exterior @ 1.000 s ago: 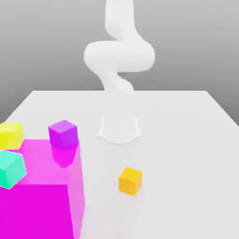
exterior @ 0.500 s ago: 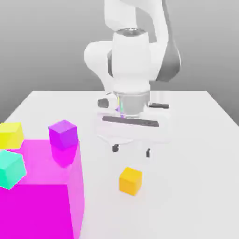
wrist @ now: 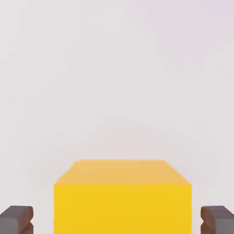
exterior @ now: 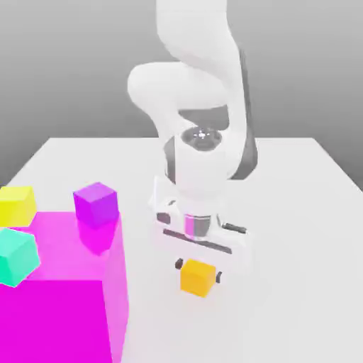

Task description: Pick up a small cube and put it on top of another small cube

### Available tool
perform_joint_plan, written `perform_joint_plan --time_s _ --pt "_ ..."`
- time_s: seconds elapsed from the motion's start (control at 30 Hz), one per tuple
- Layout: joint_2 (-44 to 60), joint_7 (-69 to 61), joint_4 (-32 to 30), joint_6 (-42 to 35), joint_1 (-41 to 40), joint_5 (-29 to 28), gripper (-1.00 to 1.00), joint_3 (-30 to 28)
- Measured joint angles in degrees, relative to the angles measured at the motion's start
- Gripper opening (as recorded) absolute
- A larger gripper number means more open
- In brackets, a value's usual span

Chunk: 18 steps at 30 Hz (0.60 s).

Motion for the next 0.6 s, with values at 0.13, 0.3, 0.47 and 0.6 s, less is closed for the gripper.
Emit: perform_joint_plan --time_s 0.13,0.3,0.47,0.6 --pt "0.0 0.15 0.0 0.11 -0.01 -0.15 -1.0 0.01" --pt "-2.85 -0.66 -0.18 -2.41 -1.83 0.48 -1.0 1.78" --pt "-8.83 -3.22 -0.92 -7.57 -3.85 3.8 -1.0 4.64" --pt "-13.62 -3.96 -1.87 -11.54 -3.33 5.19 -1.0 4.79"
